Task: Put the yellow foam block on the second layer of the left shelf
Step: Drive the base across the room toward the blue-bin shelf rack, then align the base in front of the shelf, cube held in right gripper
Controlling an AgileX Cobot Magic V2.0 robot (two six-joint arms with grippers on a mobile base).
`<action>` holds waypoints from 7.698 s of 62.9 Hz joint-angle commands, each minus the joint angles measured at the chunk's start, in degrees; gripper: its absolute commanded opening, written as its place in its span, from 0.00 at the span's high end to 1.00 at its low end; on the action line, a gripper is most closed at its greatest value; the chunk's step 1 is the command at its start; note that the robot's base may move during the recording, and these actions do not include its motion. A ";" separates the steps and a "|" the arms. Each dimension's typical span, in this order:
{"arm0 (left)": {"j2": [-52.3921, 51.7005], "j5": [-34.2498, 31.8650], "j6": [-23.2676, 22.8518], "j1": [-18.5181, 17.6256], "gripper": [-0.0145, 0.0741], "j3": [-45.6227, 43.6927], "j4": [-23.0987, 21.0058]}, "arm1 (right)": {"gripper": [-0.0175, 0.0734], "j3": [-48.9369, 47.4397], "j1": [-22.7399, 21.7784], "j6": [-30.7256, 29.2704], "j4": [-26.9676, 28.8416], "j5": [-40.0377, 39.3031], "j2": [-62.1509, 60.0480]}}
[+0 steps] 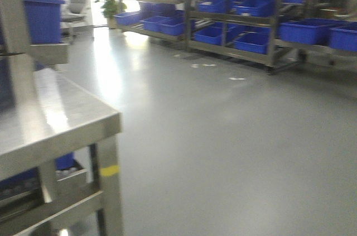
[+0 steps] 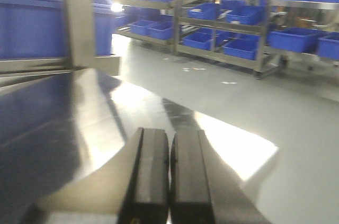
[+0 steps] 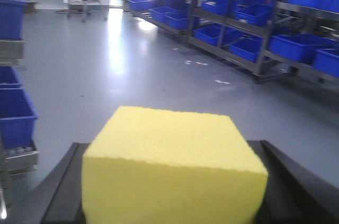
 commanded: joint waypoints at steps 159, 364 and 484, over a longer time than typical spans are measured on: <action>-0.76 -5.02 -0.22 -0.28 0.68 1.58 -0.42 | 0.50 -1.49 -0.24 -0.32 -0.64 -5.14 1.26; -0.76 -5.02 -0.22 -0.15 0.68 1.58 -0.42 | 0.50 -1.49 -0.24 -0.32 -0.64 -5.14 1.26; -0.76 -5.02 -0.22 -0.15 0.68 1.58 -0.42 | 0.50 -1.49 -0.24 -0.32 -0.64 -5.14 1.26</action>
